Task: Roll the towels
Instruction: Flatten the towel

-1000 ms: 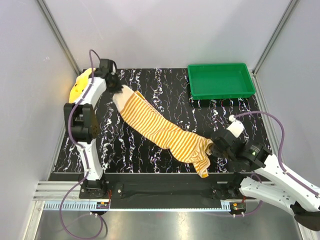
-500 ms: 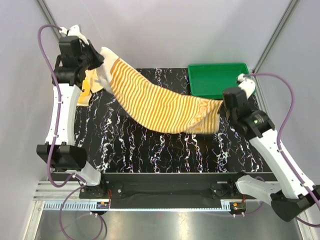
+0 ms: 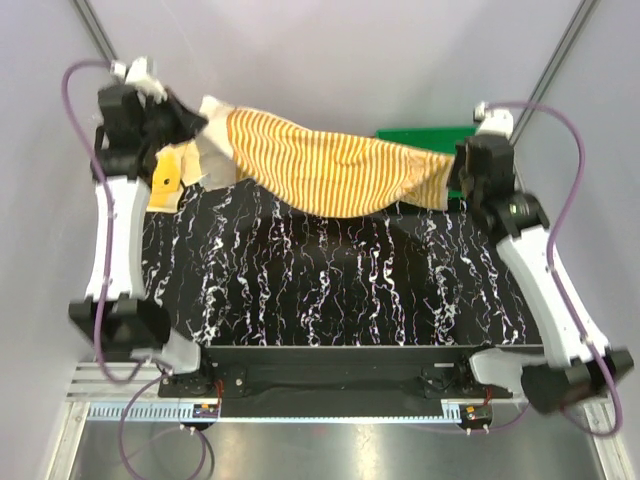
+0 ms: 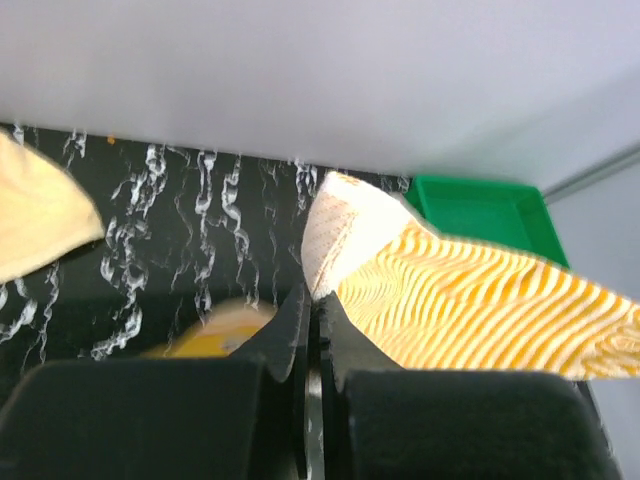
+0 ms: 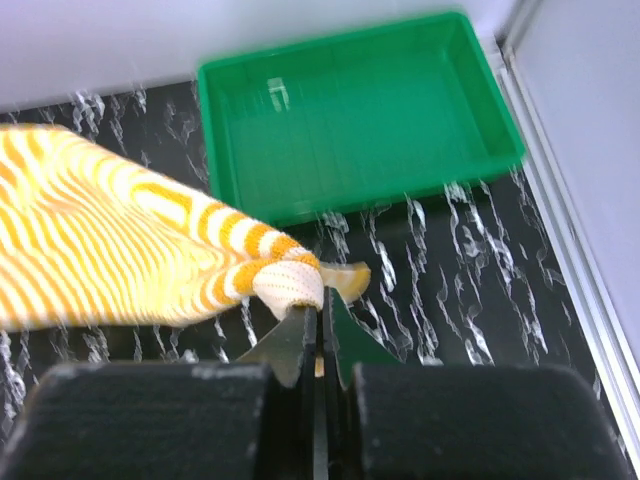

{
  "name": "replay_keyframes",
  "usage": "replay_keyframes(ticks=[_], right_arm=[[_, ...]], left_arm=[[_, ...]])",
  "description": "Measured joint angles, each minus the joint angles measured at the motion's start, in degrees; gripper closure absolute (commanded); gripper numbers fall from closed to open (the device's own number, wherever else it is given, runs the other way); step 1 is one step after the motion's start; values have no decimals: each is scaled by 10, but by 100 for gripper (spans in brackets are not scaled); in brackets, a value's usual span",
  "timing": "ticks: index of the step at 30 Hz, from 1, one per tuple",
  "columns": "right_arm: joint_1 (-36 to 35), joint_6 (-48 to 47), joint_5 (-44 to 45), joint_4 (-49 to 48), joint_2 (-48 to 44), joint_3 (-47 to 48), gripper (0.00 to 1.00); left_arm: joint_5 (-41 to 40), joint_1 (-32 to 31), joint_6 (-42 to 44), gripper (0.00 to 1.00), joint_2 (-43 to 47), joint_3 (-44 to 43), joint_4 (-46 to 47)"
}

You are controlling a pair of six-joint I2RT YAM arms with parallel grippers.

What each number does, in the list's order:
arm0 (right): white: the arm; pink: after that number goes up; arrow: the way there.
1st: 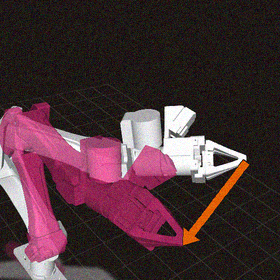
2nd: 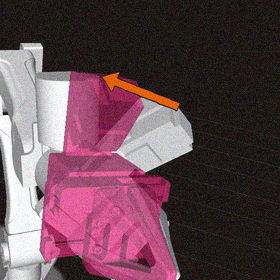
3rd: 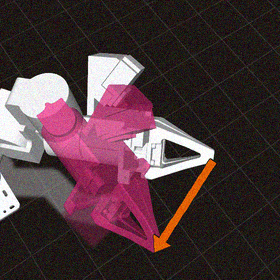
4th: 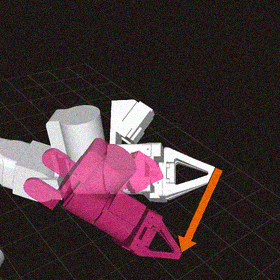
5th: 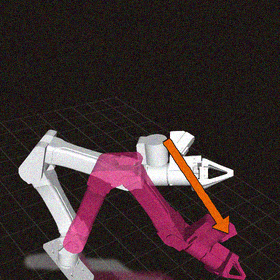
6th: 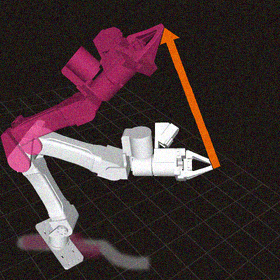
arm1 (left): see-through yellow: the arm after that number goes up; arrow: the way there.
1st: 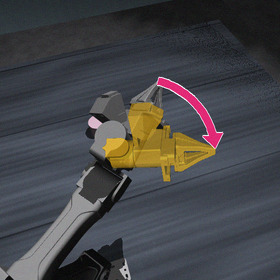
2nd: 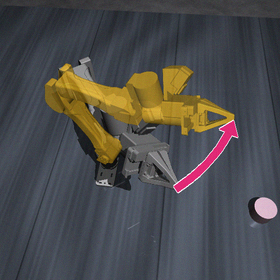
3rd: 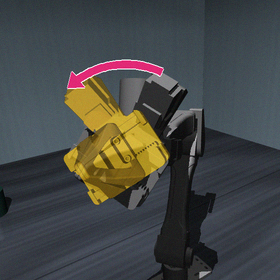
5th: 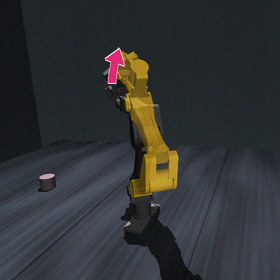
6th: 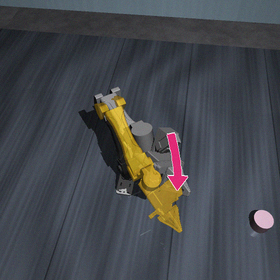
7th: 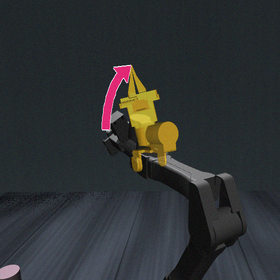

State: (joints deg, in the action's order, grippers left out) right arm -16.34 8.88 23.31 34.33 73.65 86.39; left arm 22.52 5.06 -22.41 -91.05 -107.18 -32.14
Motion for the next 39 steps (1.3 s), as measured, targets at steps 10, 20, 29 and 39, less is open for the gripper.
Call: replay_keyframes(ticks=[10, 20, 29, 39], right_arm=[[0, 212, -4, 47, -327, -358, 0], [1, 329, -78, 82, -330, -422, 0], [113, 287, -167, 14, -13, -316, 9], [269, 252, -296, -44, 127, -328, 26]], left_arm=[[-84, 16, -50, 34, 473, 542, 71], [-215, 19, -131, 25, 571, 627, 4], [-227, 19, -163, 11, 474, 627, -36], [-182, 36, -187, 14, 413, 650, -60]])
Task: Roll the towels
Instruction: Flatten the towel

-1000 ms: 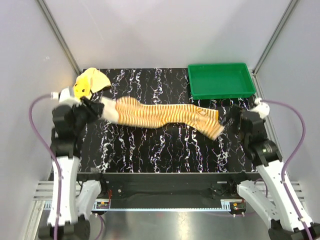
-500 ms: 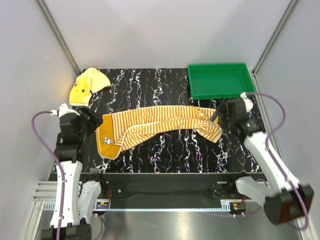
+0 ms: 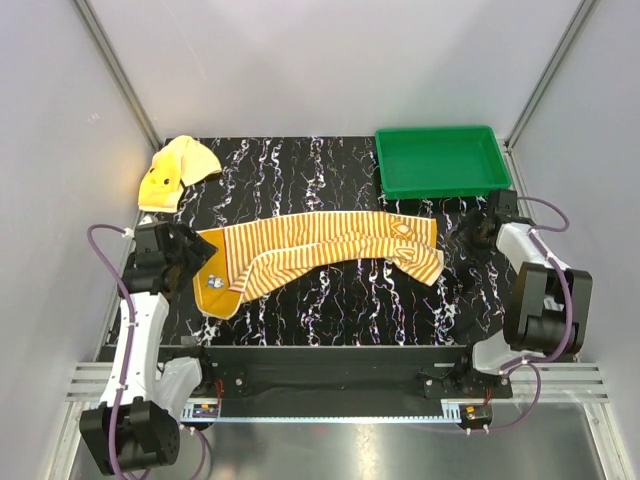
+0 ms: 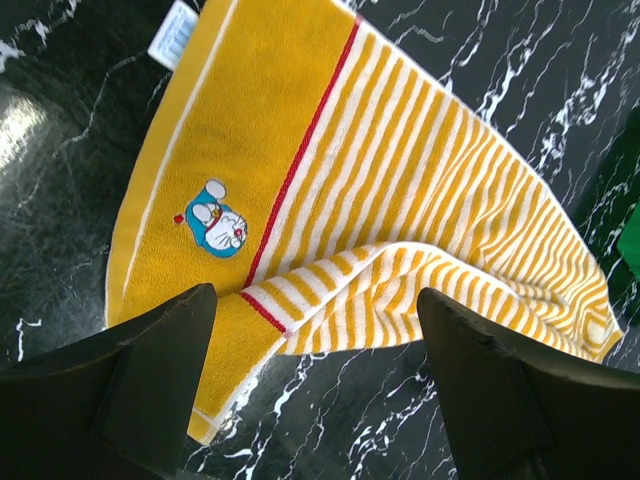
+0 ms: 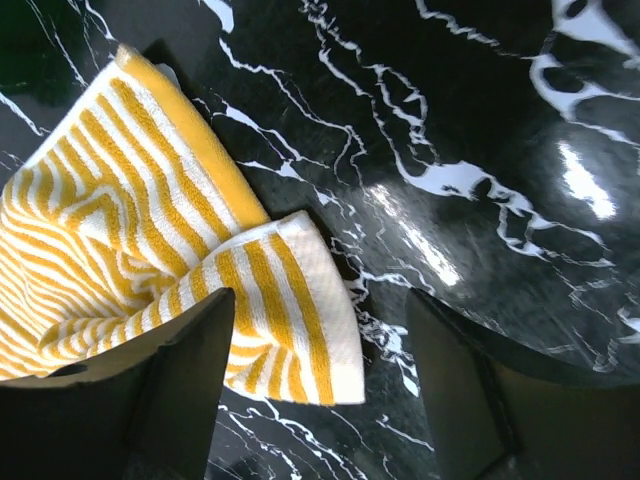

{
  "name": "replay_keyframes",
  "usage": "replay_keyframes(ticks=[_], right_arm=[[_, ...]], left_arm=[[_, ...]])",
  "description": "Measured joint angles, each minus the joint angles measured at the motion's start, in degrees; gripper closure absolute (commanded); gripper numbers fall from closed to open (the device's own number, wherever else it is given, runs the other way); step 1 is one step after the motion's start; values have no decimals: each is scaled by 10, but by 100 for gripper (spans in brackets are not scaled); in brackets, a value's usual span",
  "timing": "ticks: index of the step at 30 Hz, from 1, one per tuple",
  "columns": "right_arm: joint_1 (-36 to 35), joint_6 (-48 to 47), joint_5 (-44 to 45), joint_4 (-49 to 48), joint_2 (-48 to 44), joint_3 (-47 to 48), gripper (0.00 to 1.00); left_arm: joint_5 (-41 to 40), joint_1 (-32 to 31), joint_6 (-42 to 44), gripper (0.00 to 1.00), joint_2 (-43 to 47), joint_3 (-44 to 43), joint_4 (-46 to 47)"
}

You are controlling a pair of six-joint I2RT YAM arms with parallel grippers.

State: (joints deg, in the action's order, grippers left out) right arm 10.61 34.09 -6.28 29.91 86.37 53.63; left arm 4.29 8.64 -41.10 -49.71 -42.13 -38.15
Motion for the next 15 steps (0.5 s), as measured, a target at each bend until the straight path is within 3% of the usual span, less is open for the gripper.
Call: replay_keyframes(ticks=[10, 15], right_arm=[[3, 5, -80, -83, 84, -20, 35], [5, 11, -106, -117, 106, -18, 58]], left_arm=[[7, 1, 7, 14, 2, 9, 1], [7, 1, 10, 14, 6, 9, 1]])
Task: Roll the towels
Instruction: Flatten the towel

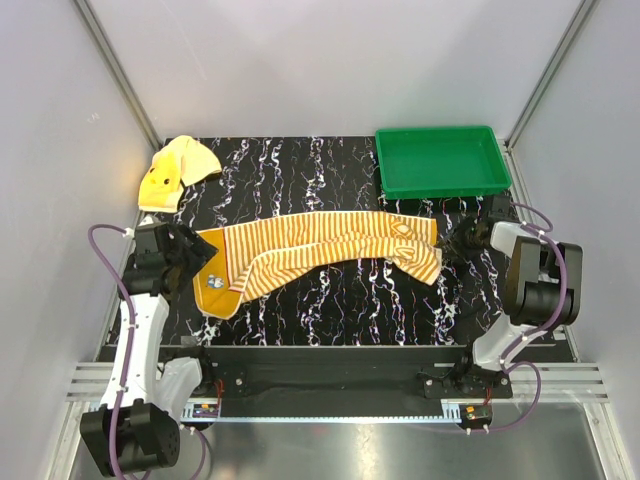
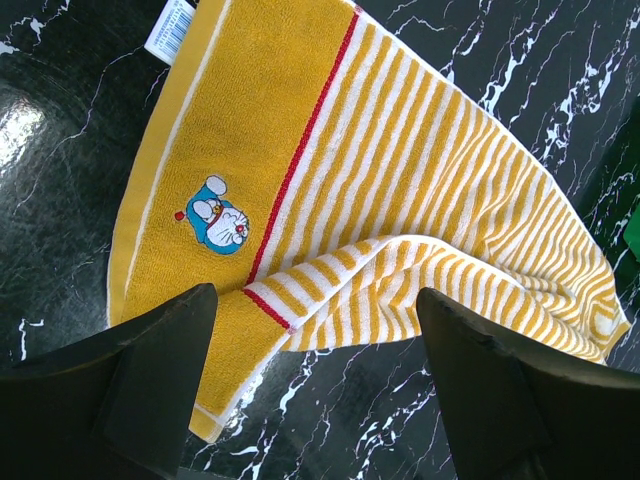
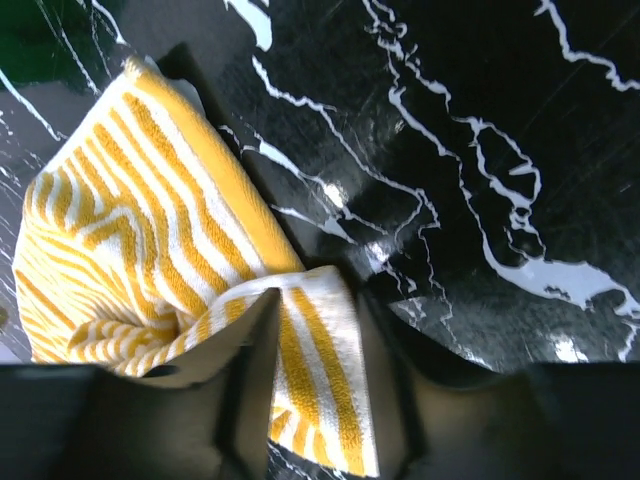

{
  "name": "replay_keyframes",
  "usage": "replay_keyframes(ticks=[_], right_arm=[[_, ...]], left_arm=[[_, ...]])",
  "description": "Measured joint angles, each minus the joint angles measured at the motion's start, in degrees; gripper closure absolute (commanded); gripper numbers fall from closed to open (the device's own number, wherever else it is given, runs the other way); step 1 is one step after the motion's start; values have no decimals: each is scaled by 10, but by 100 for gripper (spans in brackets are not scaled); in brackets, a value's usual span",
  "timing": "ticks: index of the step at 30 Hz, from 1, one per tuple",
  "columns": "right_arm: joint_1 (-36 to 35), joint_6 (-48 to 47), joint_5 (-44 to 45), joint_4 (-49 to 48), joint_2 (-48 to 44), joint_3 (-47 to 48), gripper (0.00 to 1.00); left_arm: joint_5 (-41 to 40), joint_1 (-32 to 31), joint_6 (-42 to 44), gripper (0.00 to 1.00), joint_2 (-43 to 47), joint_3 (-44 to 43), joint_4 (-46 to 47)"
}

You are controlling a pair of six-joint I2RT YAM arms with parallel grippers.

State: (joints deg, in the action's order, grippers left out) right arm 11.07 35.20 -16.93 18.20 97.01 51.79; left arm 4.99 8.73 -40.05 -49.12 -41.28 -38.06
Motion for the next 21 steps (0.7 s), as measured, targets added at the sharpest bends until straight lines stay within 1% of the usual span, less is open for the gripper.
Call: replay_keyframes(ticks=[2, 3, 5, 6, 7, 10, 13, 16, 21], right_arm=[[0, 2, -7, -9, 7, 0, 66], [0, 2, -8, -11, 8, 0, 74], [0, 1, -7, -12, 10, 0, 80], [0, 1, -8, -12, 11, -1, 87], [0, 1, -7, -12, 12, -1, 91], [0, -2, -8, -12, 10, -2, 100], [0, -4, -10, -9, -5, -4, 100], [0, -6, -22, -1, -41, -5, 100], [-1, -24, -50, 34, -148, -5, 100]], left_arm=[[0, 0, 2, 14, 0, 0, 0], [0, 0, 2, 14, 0, 0, 0], [0, 0, 5, 15, 0, 0, 0], [0, 0, 6, 15, 0, 0, 0], [0, 0, 7, 15, 0, 0, 0], [0, 0, 9, 15, 0, 0, 0], [0, 0, 10, 16, 0, 0, 0], [0, 0, 10, 16, 2, 0, 0], [0, 0, 10, 16, 10, 0, 0]])
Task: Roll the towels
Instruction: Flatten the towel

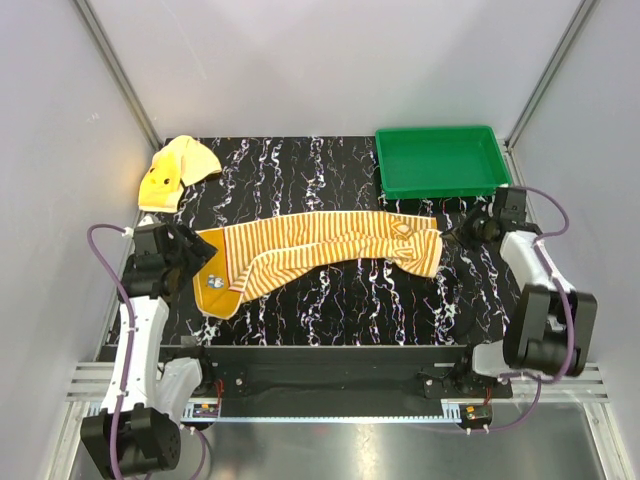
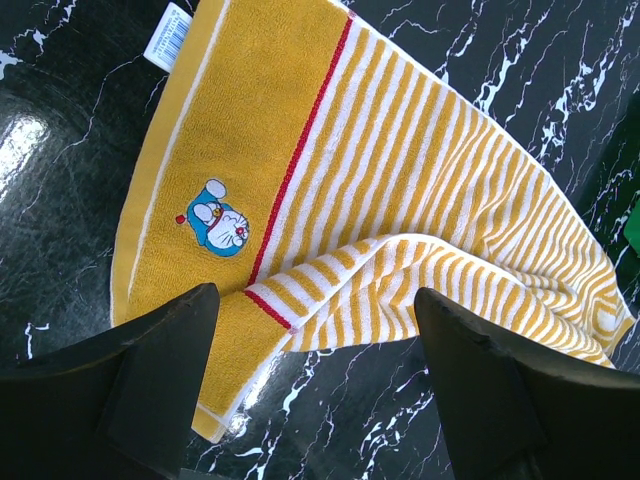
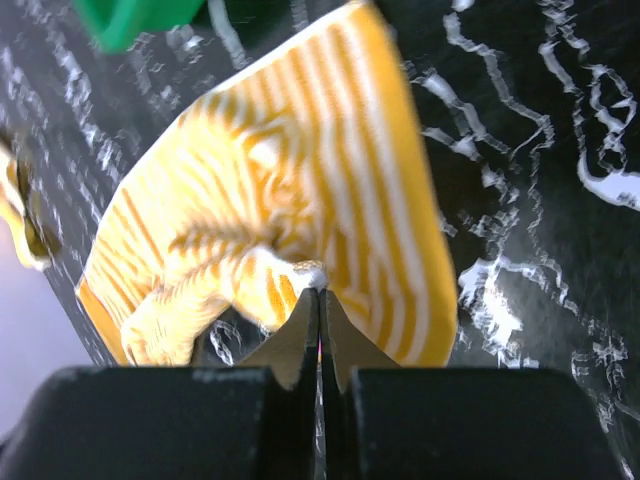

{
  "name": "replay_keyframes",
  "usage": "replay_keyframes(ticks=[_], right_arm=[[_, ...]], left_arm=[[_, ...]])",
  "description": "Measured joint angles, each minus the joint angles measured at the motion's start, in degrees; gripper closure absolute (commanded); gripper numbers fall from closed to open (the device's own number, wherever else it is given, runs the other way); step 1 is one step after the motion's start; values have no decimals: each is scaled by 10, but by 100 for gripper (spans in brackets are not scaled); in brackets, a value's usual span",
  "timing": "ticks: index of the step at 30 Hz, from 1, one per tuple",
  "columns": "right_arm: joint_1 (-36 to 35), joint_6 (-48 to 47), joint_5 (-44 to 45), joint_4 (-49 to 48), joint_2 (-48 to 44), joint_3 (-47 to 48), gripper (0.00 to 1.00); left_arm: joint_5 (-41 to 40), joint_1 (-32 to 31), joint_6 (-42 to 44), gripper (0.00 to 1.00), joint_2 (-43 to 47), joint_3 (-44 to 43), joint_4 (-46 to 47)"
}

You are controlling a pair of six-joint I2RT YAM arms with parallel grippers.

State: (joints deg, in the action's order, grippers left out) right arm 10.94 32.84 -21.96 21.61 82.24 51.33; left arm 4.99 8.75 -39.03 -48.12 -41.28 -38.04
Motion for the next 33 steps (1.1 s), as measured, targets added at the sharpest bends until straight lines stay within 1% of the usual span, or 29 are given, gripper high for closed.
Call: replay_keyframes(ticks=[3, 6, 9, 11, 12, 13, 14, 15, 16, 17, 18, 21, 23, 25, 27, 30, 33], right_arm=[[-23, -23, -10, 47, -83, 2, 100], [-88, -31, -5, 101, -180, -2, 100], [-150, -14, 2, 155, -331, -37, 100], [-156, 5, 10, 200, -438, -64, 100], [-155, 21, 20, 233, -502, -78, 88], [-155, 42, 30, 265, -560, -86, 72], [-155, 65, 33, 296, -612, -92, 45], [-155, 83, 35, 320, -652, -99, 29], [-155, 101, 35, 345, -682, -107, 17], [-155, 115, 38, 369, -699, -116, 8], [-155, 123, 42, 386, -705, -123, 2], [-155, 144, 61, 429, -691, -135, 0], [-155, 151, 66, 428, -668, -133, 0], [-155, 155, 66, 406, -629, -132, 0], [-155, 156, 70, 373, -577, -130, 0], [-155, 155, 83, 312, -459, -117, 0], [-155, 143, 110, 258, -339, -91, 0]], left_arm=[[0, 0, 0, 16, 1, -1, 0], [-1, 0, 2, 16, 2, -7, 0], [-11, 0, 2, 15, 7, -20, -1], [-18, 1, 2, 15, 12, -28, 0], [-22, 2, 2, 15, 13, -31, 0], [-25, 4, 2, 15, 12, -34, 1], [-26, 4, 1, 15, 10, -35, 3], [-27, 5, 0, 16, 7, -35, 4], [-27, 6, -1, 16, 1, -35, 5], [-27, 6, -2, 16, -5, -35, 6], [-27, 7, -4, 16, -15, -35, 7], [-28, 7, -5, 16, -36, -35, 13], [-28, 9, -5, 16, -48, -35, 19], [-28, 10, -5, 16, -56, -35, 21], [-29, 11, -4, 15, -62, -35, 24], [-31, 20, 1, 9, -76, -35, 32], [-30, 40, 11, 8, -116, -38, 44]])
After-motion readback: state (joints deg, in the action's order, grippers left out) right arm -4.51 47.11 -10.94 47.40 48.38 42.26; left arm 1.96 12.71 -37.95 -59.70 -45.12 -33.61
